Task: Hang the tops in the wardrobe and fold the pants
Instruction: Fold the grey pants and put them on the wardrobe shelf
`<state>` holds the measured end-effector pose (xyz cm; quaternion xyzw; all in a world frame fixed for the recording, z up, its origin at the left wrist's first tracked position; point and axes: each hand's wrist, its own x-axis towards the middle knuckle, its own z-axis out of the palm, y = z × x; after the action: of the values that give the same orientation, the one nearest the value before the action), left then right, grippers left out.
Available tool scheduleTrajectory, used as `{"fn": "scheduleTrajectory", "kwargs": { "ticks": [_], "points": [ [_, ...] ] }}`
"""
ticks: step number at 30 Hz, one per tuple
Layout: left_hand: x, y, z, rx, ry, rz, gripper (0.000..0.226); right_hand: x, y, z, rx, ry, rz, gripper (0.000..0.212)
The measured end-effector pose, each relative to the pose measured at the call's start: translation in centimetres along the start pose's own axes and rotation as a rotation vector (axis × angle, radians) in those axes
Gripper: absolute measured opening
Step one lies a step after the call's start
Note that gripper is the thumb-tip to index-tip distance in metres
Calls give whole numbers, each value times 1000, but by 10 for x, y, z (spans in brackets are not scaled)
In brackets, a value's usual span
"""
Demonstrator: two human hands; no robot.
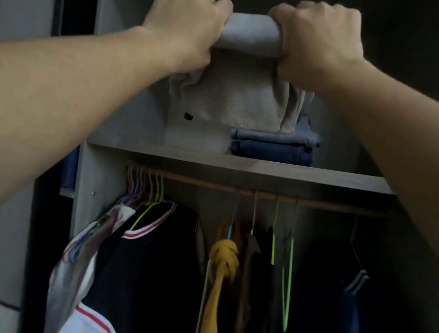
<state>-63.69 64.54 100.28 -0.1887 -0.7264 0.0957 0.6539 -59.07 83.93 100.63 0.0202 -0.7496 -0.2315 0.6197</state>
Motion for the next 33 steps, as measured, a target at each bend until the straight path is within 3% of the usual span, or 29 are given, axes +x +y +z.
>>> {"fn": "scheduleTrajectory", "kwargs": {
  "ticks": [10, 17, 22, 24, 27, 31, 33],
  "points": [
    [11, -49, 148, 17, -131, -13, 58, 58, -59, 147, 105, -116, -3, 53],
    [31, -95, 278, 5, -146, 20, 54, 111, -107, 254, 185, -256, 79, 41],
    [44, -100, 350, -31, -81, -24, 64, 127, -119, 314, 124, -121, 90, 59],
    [38, -96, 368, -50, -88, -2, 68, 123, -123, 328, 90, -143, 59, 64],
    [17, -86, 387, -34, -265, 146, 65, 101, -135, 341, 31, -391, 5, 54],
    [-11, -74, 400, -113, -621, 343, 45, 63, -161, 341, -22, -898, -196, 40],
    [-15, -74, 396, -174, -751, 314, 41, 63, -167, 338, -27, -918, -260, 42]
  ]
}}
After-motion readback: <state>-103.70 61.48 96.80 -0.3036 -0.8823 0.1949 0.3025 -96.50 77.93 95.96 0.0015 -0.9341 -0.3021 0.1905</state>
